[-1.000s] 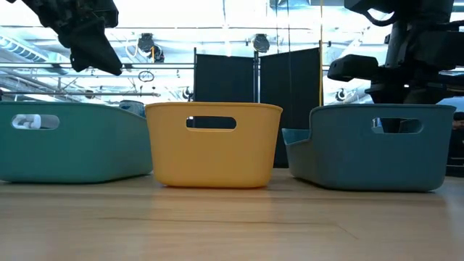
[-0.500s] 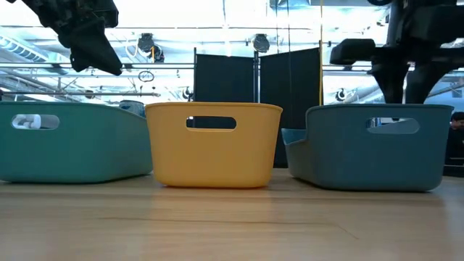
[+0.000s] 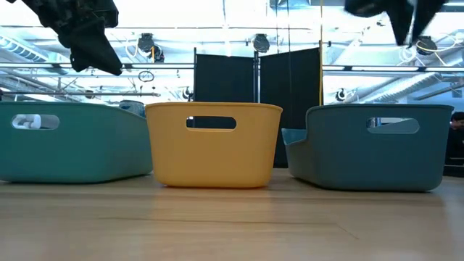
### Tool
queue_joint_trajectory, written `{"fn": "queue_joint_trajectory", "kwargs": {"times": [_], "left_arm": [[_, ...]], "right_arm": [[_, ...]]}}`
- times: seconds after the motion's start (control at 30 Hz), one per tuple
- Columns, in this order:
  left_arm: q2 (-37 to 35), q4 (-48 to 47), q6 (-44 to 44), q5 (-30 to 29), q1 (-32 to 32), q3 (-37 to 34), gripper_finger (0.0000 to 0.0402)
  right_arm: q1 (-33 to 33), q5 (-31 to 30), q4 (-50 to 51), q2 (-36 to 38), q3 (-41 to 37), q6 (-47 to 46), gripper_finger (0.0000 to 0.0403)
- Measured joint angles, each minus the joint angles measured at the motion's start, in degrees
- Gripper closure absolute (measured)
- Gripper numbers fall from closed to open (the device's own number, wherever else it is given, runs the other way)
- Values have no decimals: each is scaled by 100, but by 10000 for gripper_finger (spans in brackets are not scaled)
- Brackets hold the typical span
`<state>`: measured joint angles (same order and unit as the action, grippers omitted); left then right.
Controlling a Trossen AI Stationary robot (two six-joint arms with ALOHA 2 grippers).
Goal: Sort soda cans
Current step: Put the top right silver can into the dark green bin
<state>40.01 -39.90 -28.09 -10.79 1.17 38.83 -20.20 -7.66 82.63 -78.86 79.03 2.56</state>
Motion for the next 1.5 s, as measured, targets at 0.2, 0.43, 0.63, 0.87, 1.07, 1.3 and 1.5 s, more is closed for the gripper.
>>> {"fn": "queue_joint_trajectory", "kwargs": {"times": [0.2, 0.43, 0.63, 0.87, 1.07, 1.3, 1.5], "left_arm": [[0, -1, -1, 2, 0, 0, 287], [-2, 0, -1, 2, -1, 0, 287], [0, 0, -1, 1, -1, 0, 287], [0, 0, 1, 0, -2, 0, 287], [-2, 0, 1, 0, -2, 0, 287], [0, 0, 6, 0, -1, 0, 287], [-2, 0, 6, 0, 0, 0, 287]], "right_arm": [[-15, -1503, -873, 645, 13, -5533, 357], [0, -2530, -1034, 684, 13, -7384, 358], [58, -2984, -1355, 579, 10, -6906, 358], [333, -3001, -1482, 554, 10, -6822, 357], [747, -3059, -1376, 556, 8, -7077, 320], [1343, -3394, -1486, 556, 6, -7527, 226], [1844, -2962, -1526, 556, 4, -7901, 121]]}}
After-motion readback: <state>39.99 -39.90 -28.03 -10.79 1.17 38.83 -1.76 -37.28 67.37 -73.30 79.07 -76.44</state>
